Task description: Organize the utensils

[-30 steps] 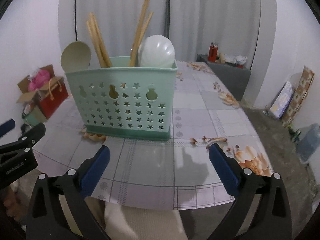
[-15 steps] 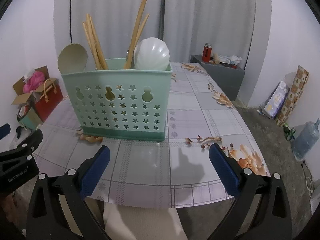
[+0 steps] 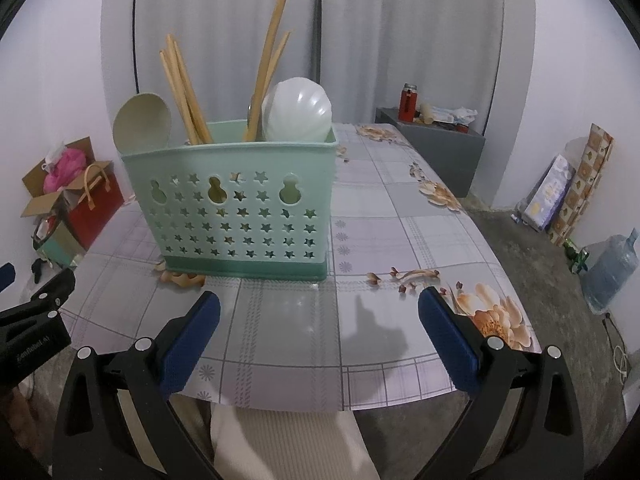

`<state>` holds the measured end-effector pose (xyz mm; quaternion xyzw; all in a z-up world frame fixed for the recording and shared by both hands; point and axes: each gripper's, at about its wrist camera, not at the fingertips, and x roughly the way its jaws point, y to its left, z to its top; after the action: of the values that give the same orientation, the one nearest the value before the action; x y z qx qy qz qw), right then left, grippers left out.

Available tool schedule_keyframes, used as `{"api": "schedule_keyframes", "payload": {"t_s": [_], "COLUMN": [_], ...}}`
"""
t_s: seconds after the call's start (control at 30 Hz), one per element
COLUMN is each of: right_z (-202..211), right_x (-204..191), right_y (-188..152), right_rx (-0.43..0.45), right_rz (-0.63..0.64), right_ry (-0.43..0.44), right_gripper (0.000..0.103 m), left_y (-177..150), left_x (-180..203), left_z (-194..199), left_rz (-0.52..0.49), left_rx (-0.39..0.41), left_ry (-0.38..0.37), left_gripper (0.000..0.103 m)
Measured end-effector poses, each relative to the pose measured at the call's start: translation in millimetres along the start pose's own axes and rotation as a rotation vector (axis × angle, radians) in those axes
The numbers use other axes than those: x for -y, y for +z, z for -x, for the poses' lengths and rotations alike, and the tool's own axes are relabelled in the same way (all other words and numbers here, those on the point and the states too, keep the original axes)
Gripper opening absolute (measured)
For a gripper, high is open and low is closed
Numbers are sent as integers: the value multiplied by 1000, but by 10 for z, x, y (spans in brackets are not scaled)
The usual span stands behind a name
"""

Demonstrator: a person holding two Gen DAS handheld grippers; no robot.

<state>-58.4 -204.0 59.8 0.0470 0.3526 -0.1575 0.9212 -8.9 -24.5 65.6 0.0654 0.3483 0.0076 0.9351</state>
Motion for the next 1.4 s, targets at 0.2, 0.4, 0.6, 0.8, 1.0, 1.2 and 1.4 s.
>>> {"api": "schedule_keyframes", "payload": {"t_s": [0.2,0.4,0.6,0.8,1.0,1.2,1.4], "right_z": [-11,-19,-35,-50,-76,-84,-98], "right_x": [43,61,80,131,148,140,135], "right_y": [-1,-7,-8,-14,-18,-24,-30], "right_rx": [-11,-18,-25,-30,-37,-40,-42], "right_rz": [-22,-28,-34,-47,-50,-49,-48], "right_ry": [0,-1,-4,-12,-16,-16,-19], "right_gripper": [97,97,97,97,97,97,97], "left_y": [-6,-19,-28,-25,-45,-44,-52], "left_x": [-5,4,3,-6,1,-14,-23], "left_z": [-23,-36,-54,-67,-73,-90,-101], "left_rz": [6,4,6,8,9,10,13], "left_rx": [-10,-22,-30,-35,-44,-47,-53], "left_ry": [7,10,15,18,20,21,23], "left_gripper": [94,94,94,94,94,94,94]}}
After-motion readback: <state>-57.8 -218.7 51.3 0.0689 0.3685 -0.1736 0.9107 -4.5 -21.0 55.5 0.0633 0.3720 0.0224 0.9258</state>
